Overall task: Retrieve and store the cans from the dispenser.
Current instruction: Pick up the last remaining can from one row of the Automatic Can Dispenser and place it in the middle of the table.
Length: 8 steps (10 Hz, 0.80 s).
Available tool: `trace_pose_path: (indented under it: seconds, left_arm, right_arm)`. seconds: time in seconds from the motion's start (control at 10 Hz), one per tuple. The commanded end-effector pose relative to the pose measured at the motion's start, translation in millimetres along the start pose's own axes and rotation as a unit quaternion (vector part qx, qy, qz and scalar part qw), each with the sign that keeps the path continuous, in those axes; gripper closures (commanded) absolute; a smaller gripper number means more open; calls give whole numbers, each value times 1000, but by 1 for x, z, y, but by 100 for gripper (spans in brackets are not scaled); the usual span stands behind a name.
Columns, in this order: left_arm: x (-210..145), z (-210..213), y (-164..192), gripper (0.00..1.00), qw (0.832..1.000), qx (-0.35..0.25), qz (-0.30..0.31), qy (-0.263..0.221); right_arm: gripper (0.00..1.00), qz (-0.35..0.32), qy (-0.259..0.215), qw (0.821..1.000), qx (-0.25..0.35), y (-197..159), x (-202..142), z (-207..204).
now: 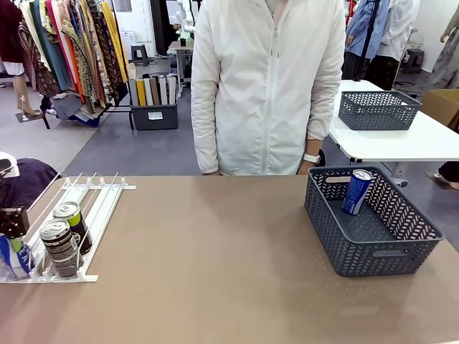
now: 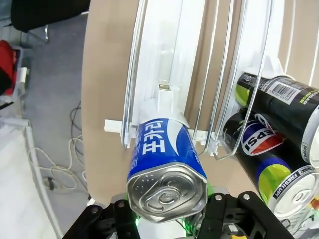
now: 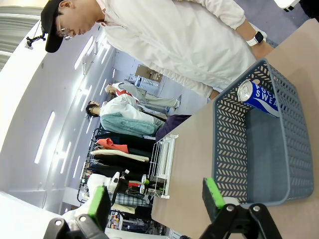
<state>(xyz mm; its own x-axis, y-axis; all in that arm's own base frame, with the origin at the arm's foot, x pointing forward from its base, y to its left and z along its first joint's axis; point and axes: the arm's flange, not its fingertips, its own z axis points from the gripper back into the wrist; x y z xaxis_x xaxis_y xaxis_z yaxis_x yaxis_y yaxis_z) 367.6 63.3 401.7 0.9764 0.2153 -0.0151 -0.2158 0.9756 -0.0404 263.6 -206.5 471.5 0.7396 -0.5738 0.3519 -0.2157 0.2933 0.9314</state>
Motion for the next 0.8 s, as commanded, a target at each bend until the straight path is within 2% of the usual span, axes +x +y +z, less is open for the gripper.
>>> trace_pose_path:
  seconds: [0.0,0.7]
  left_arm:
    - [-3,9,-3,100,1000,9,11,-26]
    - [-4,10,-3,100,1000,5,10,-10]
  right_arm:
    - [0,3,-9,1000,12,3,3,-2]
    - [0,3,-9,1000,12,3,3,-2]
